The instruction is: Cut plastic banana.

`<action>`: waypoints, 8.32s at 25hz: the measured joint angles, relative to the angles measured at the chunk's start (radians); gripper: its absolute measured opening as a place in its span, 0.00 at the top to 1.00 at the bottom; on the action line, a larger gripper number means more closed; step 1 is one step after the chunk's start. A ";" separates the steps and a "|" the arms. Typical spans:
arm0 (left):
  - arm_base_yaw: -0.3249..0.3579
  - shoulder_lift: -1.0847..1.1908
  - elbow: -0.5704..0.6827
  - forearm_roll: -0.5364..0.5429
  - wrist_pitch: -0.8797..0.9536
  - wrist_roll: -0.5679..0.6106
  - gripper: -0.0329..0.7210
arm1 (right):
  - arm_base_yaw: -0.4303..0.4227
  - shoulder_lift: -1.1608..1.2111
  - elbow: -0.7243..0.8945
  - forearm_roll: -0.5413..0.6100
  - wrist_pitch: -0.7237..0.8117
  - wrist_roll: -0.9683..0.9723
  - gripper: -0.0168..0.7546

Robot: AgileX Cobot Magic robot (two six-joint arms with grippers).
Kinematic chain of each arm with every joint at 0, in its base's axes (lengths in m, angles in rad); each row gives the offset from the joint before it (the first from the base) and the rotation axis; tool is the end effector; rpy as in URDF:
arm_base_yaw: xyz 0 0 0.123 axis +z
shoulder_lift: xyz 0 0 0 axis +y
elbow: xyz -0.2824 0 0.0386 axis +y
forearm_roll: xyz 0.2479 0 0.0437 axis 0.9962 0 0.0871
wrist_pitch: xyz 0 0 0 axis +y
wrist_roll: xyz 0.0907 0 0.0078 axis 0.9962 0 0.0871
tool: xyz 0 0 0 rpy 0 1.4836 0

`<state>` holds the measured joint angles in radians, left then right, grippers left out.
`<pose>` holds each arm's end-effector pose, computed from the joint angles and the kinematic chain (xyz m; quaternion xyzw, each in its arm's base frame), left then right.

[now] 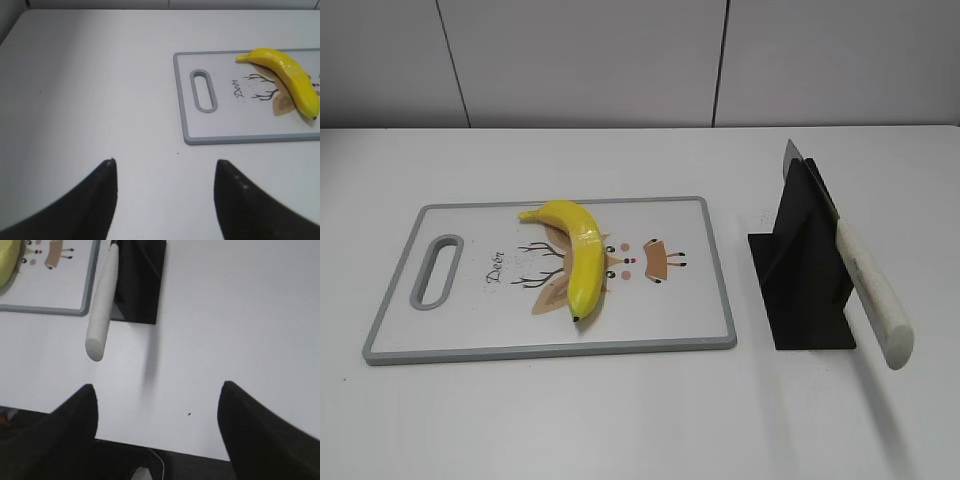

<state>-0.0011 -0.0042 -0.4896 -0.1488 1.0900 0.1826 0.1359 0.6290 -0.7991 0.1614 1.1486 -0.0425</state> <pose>-0.0061 -0.0120 0.2727 0.0826 0.8560 -0.0282 0.5096 0.0855 0.0252 0.3355 -0.0771 0.9366 0.0958 0.3281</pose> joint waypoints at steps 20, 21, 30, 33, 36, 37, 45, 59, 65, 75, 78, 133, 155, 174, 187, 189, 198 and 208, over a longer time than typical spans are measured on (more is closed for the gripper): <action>0.000 0.000 0.000 0.000 0.000 -0.002 0.21 | 0.300 0.758 -0.267 -0.028 0.027 0.227 0.28; 0.000 0.000 0.000 0.000 0.000 -0.002 0.21 | 0.300 0.800 -0.267 -0.028 0.025 0.234 0.30; 0.000 0.000 0.000 0.000 0.000 -0.002 0.22 | 0.301 1.012 -0.268 -0.083 -0.065 0.337 0.35; 0.000 0.000 0.000 0.000 0.000 -0.002 0.22 | 0.301 1.022 -0.268 -0.069 -0.094 0.343 0.36; 0.000 0.000 0.000 0.000 0.000 -0.002 0.22 | 0.301 1.023 -0.268 -0.066 -0.096 0.344 0.43; 0.000 0.000 0.000 0.000 0.000 -0.002 0.22 | 0.301 1.023 -0.268 -0.066 -0.096 0.345 0.46; 0.000 0.000 0.000 0.000 0.000 -0.002 0.22 | 0.300 1.023 -0.268 -0.046 -0.072 0.386 0.76; 0.000 0.000 0.000 0.000 0.000 -0.002 0.23 | 0.300 0.866 -0.290 -0.020 0.028 0.388 0.76; 0.000 0.000 0.000 0.000 0.000 -0.002 0.23 | 0.301 0.748 -0.385 -0.045 0.067 0.379 0.76; 0.000 0.019 -0.014 0.000 -0.042 0.020 0.23 | 0.301 0.718 -0.596 -0.105 0.054 0.160 0.76; 0.000 0.096 -0.043 -0.008 -0.118 0.060 0.23 | 0.301 0.769 -0.622 -0.116 0.034 0.073 0.76; -0.349 1.760 -0.917 -0.280 -0.199 1.194 0.91 | 0.295 1.312 -0.799 0.273 -0.157 -1.316 0.76; -0.348 2.121 -0.950 -0.316 -0.259 1.216 0.97 | 0.287 1.610 -0.819 0.212 -0.232 -1.298 0.76; -0.354 1.841 -0.925 -0.282 -0.183 1.205 0.98 | 0.297 1.379 -0.822 0.206 -0.147 -1.282 0.76; -0.354 1.759 -0.924 -0.284 -0.169 1.191 0.77 | 0.298 1.320 -0.824 0.209 -0.113 -1.272 0.76; -0.353 1.759 -0.924 -0.283 -0.183 1.188 0.54 | 0.298 1.320 -0.824 0.201 -0.110 -1.267 0.76; -0.351 1.721 -0.924 -0.252 -0.303 1.089 0.13 | 0.297 1.315 -0.823 0.174 -0.077 -1.219 0.76; -0.256 1.642 -0.990 0.111 -0.201 0.213 0.15 | 0.297 1.266 -0.890 0.102 0.043 -0.747 0.76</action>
<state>-0.2571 1.6376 -1.4791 -0.0377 0.8894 0.3958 0.4333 1.8947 -1.6888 0.2630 1.1920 -0.7892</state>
